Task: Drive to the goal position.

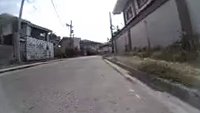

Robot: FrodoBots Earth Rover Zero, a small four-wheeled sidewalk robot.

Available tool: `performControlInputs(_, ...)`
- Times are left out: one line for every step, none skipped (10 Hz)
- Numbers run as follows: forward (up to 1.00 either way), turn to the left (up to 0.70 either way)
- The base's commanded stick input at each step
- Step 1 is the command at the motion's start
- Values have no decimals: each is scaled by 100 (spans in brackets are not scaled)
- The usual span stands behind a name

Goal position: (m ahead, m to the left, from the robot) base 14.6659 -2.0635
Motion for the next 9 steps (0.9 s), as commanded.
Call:
performControlInputs(70, 0)
performControlInputs(70, 0)
performControlInputs(70, 0)
performControlInputs(70, 0)
performControlInputs(70, 0)
performControlInputs(70, 0)
performControlInputs(70, 0)
performControlInputs(70, 0)
performControlInputs(70, 0)
